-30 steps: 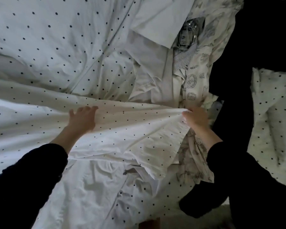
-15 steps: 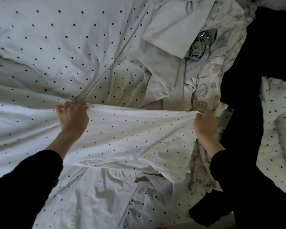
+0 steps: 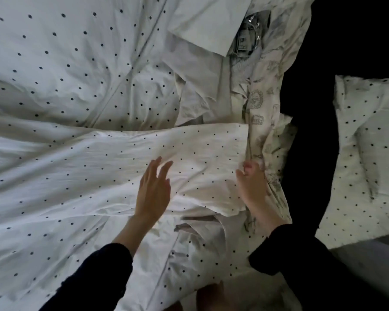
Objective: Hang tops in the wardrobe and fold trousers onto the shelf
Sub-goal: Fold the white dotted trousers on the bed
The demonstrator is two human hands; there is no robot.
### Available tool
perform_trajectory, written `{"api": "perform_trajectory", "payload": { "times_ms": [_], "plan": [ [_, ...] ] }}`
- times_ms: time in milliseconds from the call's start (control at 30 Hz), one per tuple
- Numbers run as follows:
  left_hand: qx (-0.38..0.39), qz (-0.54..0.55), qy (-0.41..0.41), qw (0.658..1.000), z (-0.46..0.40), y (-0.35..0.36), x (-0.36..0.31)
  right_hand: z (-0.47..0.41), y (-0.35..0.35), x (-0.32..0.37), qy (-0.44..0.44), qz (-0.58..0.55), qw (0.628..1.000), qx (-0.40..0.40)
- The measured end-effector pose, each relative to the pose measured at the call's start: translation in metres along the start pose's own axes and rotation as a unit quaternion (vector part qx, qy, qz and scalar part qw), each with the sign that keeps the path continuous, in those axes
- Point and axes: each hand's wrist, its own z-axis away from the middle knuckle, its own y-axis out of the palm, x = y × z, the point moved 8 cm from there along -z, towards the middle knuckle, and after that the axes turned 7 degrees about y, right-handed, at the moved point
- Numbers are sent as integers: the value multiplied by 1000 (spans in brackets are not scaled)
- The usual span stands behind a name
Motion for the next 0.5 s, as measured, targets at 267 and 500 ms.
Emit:
{"api": "perform_trajectory", "payload": {
  "times_ms": [267, 500],
  "plan": [
    [69, 60, -59, 994, 50, 54, -24, 37, 27, -65, 39, 57, 989, 130],
    [59, -45, -8, 997, 48, 52, -26, 8, -11, -61, 81, -11, 993, 87]
  ]
}}
